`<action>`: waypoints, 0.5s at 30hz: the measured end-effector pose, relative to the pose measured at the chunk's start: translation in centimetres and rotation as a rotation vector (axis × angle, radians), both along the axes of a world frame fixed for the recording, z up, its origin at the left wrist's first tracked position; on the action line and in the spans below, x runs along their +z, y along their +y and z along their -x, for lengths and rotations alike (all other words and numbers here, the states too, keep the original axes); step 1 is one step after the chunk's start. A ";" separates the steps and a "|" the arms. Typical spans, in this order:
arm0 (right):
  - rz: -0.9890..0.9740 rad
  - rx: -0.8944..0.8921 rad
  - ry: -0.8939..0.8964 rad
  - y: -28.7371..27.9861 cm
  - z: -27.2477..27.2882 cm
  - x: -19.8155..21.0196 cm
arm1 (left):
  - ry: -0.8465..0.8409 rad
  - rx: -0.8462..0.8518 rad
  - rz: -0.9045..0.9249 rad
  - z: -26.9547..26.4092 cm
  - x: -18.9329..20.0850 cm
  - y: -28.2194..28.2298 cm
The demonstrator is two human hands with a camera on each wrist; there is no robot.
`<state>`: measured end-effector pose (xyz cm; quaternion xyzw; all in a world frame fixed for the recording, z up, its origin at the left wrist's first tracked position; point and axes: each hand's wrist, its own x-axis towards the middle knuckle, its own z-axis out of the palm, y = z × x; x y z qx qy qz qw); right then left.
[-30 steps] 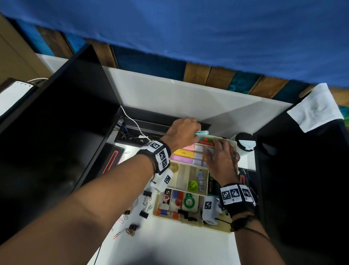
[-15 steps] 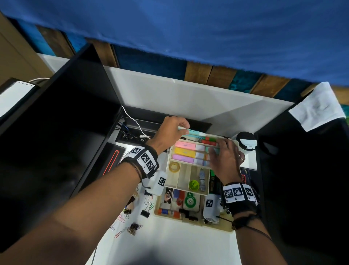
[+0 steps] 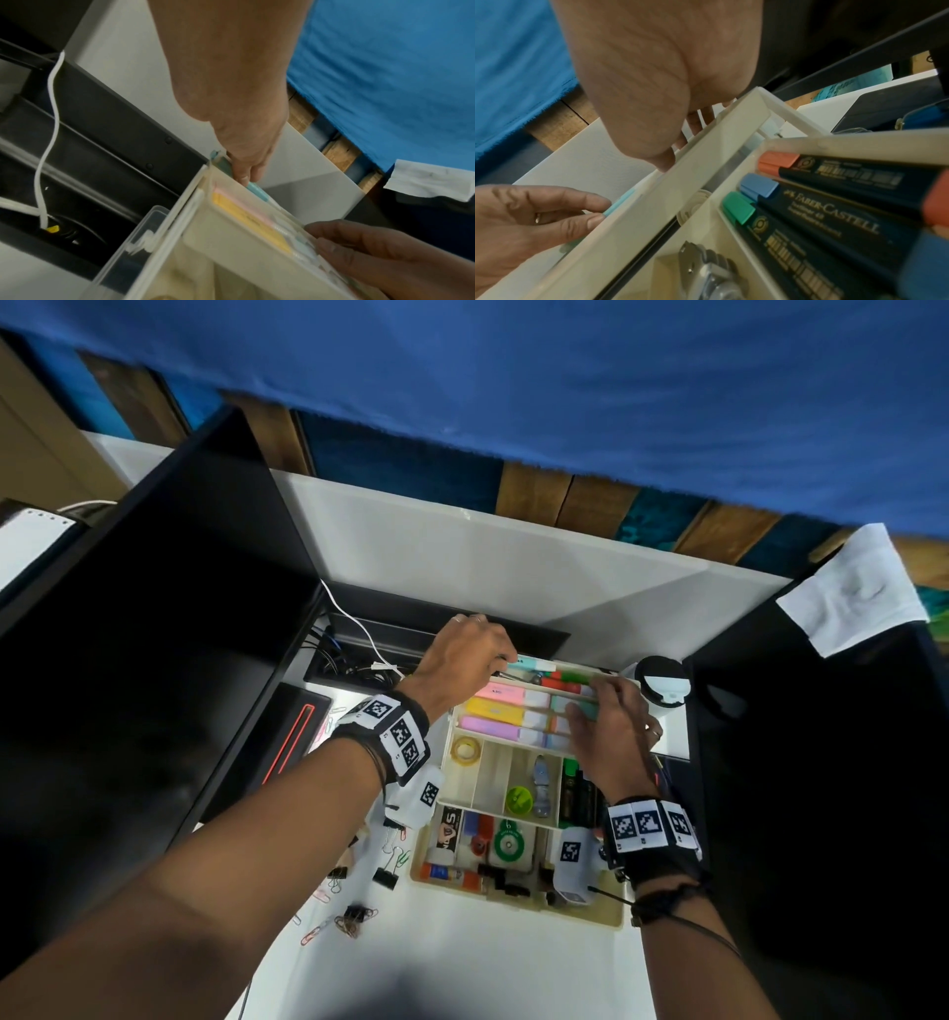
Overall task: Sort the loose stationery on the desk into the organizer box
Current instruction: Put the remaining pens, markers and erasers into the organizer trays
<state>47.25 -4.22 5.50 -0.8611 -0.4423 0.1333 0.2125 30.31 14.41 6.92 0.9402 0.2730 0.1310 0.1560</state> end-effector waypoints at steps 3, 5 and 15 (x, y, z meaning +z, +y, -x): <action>-0.003 -0.044 -0.022 -0.3 0.3 0.0 | 0.021 0.013 -0.043 0.1 0.0 -0.1; -0.003 -0.058 -0.022 -0.3 0.4 0.0 | 0.014 0.002 -0.040 -0.2 -0.1 -0.4; -0.040 0.074 -0.045 0.4 0.8 0.4 | -0.084 0.083 0.019 0.5 -1.0 -0.8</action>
